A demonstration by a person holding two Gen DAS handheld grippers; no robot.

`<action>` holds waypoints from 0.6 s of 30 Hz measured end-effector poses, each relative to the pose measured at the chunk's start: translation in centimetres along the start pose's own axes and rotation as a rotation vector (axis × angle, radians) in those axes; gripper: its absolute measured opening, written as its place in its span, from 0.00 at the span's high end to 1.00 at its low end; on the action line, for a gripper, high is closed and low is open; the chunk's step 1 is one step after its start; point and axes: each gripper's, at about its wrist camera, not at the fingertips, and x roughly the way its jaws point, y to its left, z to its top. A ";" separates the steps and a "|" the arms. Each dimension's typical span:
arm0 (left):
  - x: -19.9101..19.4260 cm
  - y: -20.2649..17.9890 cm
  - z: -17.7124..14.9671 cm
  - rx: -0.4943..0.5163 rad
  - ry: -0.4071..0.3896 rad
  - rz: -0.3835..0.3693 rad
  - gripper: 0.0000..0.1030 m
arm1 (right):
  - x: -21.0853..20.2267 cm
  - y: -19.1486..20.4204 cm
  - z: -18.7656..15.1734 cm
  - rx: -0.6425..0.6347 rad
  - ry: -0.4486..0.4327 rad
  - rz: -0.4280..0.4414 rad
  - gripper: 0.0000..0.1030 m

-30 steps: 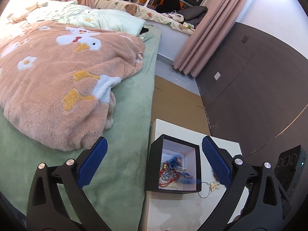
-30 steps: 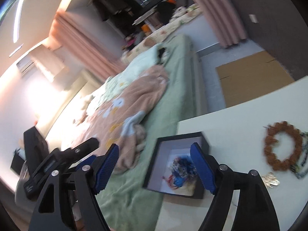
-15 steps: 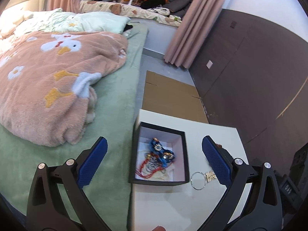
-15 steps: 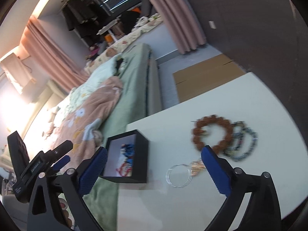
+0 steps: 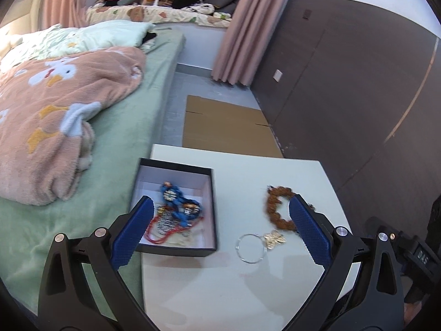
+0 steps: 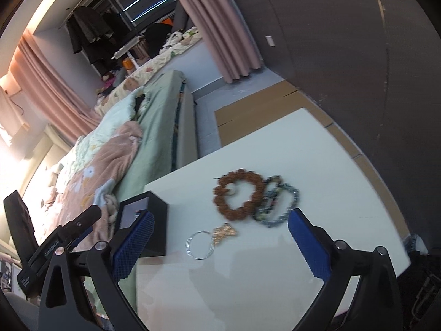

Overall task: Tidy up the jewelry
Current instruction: 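Move the left tool to the gold butterfly brooch while the right tool approaches the dark beaded bracelet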

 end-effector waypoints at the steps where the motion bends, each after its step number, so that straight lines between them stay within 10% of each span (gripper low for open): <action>1: 0.1 -0.4 -0.1 0.009 0.002 -0.008 0.05 | -0.2 -0.5 0.1 0.004 -0.001 -0.006 0.07; 13: 3.3 -5.0 -1.8 0.075 0.073 -0.115 0.06 | -0.3 -7.0 1.2 0.122 0.052 -0.008 0.14; 18: 6.1 -6.5 -3.0 0.121 0.158 -0.107 0.24 | 0.9 -8.5 1.3 0.171 0.105 -0.006 0.23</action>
